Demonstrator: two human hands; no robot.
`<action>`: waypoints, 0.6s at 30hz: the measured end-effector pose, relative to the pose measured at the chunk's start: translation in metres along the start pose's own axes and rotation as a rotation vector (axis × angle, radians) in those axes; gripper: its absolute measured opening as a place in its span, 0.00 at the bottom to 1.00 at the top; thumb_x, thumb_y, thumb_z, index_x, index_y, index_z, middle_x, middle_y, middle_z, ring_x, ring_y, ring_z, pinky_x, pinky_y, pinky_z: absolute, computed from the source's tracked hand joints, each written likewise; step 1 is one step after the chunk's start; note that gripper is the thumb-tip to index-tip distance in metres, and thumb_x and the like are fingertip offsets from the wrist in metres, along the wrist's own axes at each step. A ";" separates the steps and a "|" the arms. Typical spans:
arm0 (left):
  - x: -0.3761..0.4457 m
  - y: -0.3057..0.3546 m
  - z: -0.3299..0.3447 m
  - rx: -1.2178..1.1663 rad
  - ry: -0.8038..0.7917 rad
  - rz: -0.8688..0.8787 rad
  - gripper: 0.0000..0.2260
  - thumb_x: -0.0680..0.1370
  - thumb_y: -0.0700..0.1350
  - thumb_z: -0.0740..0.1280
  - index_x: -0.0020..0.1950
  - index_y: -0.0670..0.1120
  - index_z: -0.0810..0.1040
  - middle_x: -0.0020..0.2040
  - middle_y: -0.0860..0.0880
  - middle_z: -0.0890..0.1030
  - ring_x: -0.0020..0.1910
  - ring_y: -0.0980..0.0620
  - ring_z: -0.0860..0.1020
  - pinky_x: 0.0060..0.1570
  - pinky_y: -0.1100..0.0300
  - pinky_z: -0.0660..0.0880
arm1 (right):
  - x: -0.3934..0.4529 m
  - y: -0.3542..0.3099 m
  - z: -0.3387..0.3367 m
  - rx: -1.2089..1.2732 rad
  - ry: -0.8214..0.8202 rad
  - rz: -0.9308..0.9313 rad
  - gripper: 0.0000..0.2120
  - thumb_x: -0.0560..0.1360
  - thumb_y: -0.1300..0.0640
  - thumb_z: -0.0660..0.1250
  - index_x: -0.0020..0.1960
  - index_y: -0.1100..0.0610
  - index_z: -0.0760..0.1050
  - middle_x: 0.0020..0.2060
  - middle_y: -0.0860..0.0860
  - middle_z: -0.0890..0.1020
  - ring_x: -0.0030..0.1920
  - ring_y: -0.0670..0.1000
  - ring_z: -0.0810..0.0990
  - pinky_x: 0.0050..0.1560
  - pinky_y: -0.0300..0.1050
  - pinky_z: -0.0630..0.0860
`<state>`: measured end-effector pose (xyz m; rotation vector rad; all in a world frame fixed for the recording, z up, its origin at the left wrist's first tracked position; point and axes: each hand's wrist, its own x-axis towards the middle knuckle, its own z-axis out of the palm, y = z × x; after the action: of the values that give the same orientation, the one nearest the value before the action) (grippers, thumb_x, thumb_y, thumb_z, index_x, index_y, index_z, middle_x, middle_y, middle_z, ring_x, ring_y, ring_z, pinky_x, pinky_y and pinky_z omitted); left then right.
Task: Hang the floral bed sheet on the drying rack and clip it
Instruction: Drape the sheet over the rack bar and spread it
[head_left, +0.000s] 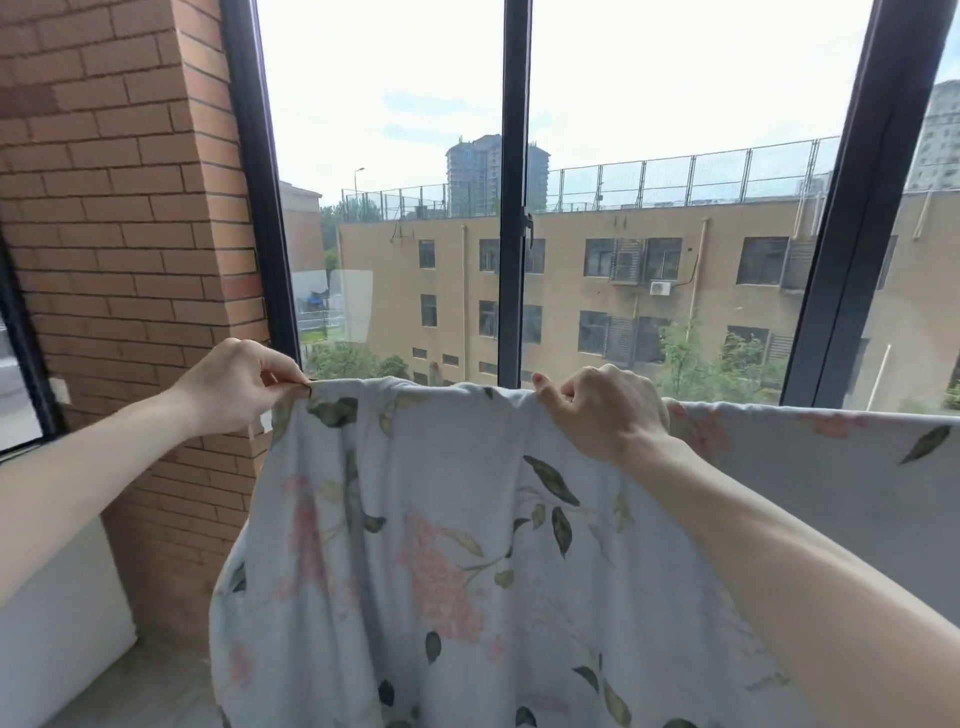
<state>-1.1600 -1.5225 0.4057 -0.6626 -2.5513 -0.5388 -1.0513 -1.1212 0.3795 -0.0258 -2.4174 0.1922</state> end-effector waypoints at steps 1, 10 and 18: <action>0.003 -0.003 -0.004 0.061 -0.002 -0.002 0.16 0.76 0.40 0.74 0.41 0.63 0.84 0.38 0.63 0.84 0.38 0.61 0.80 0.42 0.64 0.74 | 0.001 -0.002 0.001 0.001 0.000 0.000 0.36 0.81 0.33 0.52 0.24 0.57 0.64 0.20 0.49 0.72 0.24 0.52 0.74 0.31 0.45 0.68; 0.084 0.016 -0.057 0.167 0.402 -0.124 0.08 0.80 0.43 0.69 0.51 0.49 0.88 0.49 0.45 0.87 0.51 0.39 0.82 0.51 0.49 0.80 | 0.013 -0.005 0.009 -0.020 -0.096 0.037 0.37 0.81 0.31 0.49 0.28 0.57 0.71 0.26 0.51 0.77 0.31 0.54 0.77 0.35 0.47 0.68; 0.171 0.024 0.020 0.009 0.171 -0.452 0.07 0.76 0.46 0.72 0.53 0.47 0.86 0.59 0.44 0.85 0.59 0.41 0.82 0.62 0.55 0.77 | 0.029 -0.007 0.009 -0.073 -0.267 0.181 0.29 0.82 0.35 0.52 0.36 0.55 0.77 0.36 0.51 0.79 0.38 0.54 0.77 0.41 0.48 0.69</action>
<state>-1.2881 -1.4330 0.4817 -0.0242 -2.5362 -0.6956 -1.0786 -1.1277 0.3933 -0.2686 -2.6879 0.2006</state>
